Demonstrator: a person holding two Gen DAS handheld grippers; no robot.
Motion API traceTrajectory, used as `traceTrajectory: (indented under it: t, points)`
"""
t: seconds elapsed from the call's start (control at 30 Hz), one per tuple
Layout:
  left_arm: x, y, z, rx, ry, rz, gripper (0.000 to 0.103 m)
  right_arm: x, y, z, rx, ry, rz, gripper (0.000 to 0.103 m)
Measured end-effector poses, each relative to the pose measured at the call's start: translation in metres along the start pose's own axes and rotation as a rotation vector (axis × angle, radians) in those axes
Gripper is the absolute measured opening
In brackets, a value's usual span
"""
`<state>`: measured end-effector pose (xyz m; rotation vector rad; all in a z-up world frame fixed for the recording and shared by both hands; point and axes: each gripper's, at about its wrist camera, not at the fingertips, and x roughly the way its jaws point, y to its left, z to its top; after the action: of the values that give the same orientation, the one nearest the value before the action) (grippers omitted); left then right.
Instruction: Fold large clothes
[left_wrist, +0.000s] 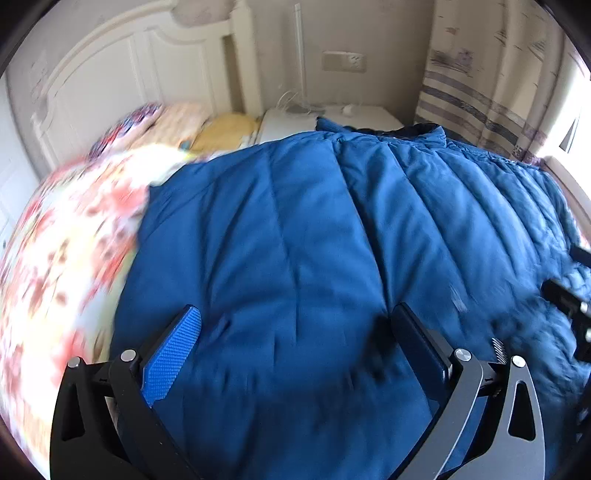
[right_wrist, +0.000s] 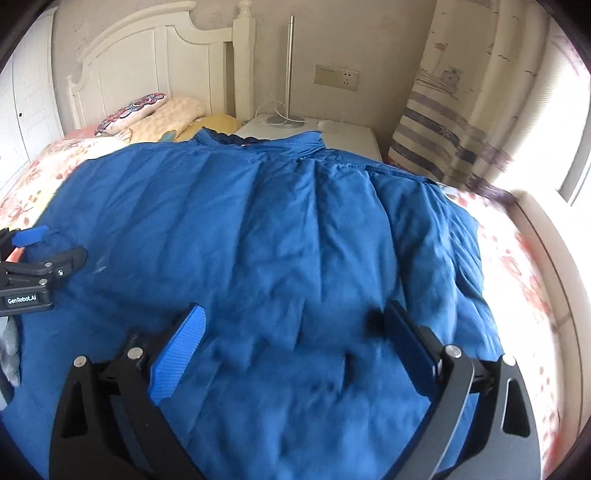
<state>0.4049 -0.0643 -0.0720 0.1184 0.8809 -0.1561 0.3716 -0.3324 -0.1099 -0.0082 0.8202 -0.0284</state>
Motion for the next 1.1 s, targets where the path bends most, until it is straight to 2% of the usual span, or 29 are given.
traceTrajectory:
  t: [0.07, 0.1, 0.17, 0.2, 0.23, 0.27, 0.37, 0.5, 0.57, 0.6, 0.63, 0.67, 0.7, 0.73, 0.8, 0.83, 0.9, 0.97, 1.03, 1.1]
  points:
    - [-0.031, -0.006, -0.016, -0.015, -0.018, -0.102, 0.098, -0.021, 0.010, -0.011, -0.022, -0.021, 0.025, 0.096]
    - [-0.040, -0.012, -0.025, 0.007, -0.028, -0.114, 0.098, -0.030, 0.017, -0.019, -0.052, -0.018, 0.031, 0.096]
    - [-0.048, -0.030, -0.046, 0.075, -0.026, -0.072, 0.098, -0.031, 0.028, -0.033, -0.109, 0.022, 0.035, 0.096]
    - [-0.042, -0.037, -0.055, 0.103, 0.001, -0.053, 0.098, -0.023, 0.034, -0.044, -0.144, 0.068, 0.023, 0.096]
    - [-0.028, -0.045, -0.067, 0.135, 0.059, -0.034, 0.099, -0.016, 0.037, -0.050, -0.151, 0.098, 0.019, 0.098]
    - [-0.026, -0.045, -0.071, 0.130, 0.042, -0.033, 0.099, -0.014, 0.035, -0.053, -0.133, 0.094, 0.027, 0.098]
    - [-0.035, -0.032, -0.069, 0.079, 0.063, -0.029, 0.099, -0.021, 0.027, -0.053, -0.093, 0.141, 0.029, 0.098]
    - [-0.068, 0.002, -0.086, 0.021, -0.013, 0.022, 0.099, -0.054, -0.003, -0.070, -0.056, 0.085, -0.009, 0.098]
    - [-0.062, 0.024, -0.099, -0.024, 0.023, 0.065, 0.099, -0.054, -0.026, -0.087, -0.015, 0.108, -0.047, 0.100]
    - [-0.057, 0.037, -0.102, -0.076, 0.056, 0.028, 0.099, -0.046, -0.041, -0.101, 0.022, 0.137, -0.025, 0.101]
    - [-0.059, 0.047, -0.104, -0.122, 0.055, -0.009, 0.099, -0.046, -0.051, -0.106, 0.062, 0.124, 0.031, 0.100]
    - [-0.061, 0.053, -0.104, -0.148, 0.048, -0.012, 0.099, -0.050, -0.059, -0.107, 0.101, 0.105, 0.065, 0.100]
    - [-0.060, 0.053, -0.104, -0.147, 0.056, -0.005, 0.099, -0.050, -0.062, -0.107, 0.114, 0.106, 0.064, 0.100]
    - [-0.059, 0.051, -0.103, -0.138, 0.063, 0.006, 0.099, -0.049, -0.060, -0.106, 0.102, 0.112, 0.054, 0.100]
    - [-0.073, 0.045, -0.105, -0.116, 0.022, 0.072, 0.098, -0.054, -0.054, -0.106, 0.082, 0.111, 0.005, 0.100]
    - [-0.088, 0.040, -0.110, -0.100, -0.016, 0.061, 0.098, -0.063, -0.051, -0.109, 0.079, 0.100, -0.001, 0.100]
    - [-0.109, 0.029, -0.121, -0.070, -0.042, 0.005, 0.098, -0.090, -0.037, -0.116, 0.043, 0.043, 0.040, 0.100]
    - [-0.129, 0.008, -0.135, 0.013, -0.070, -0.024, 0.098, -0.113, -0.023, -0.123, -0.003, 0.012, 0.084, 0.100]
    - [-0.131, -0.018, -0.156, 0.133, -0.027, -0.041, 0.098, -0.127, 0.001, -0.139, -0.103, 0.007, 0.122, 0.100]
    - [-0.118, -0.040, -0.171, 0.200, 0.003, 0.001, 0.099, -0.119, 0.022, -0.158, -0.202, 0.065, 0.104, 0.100]
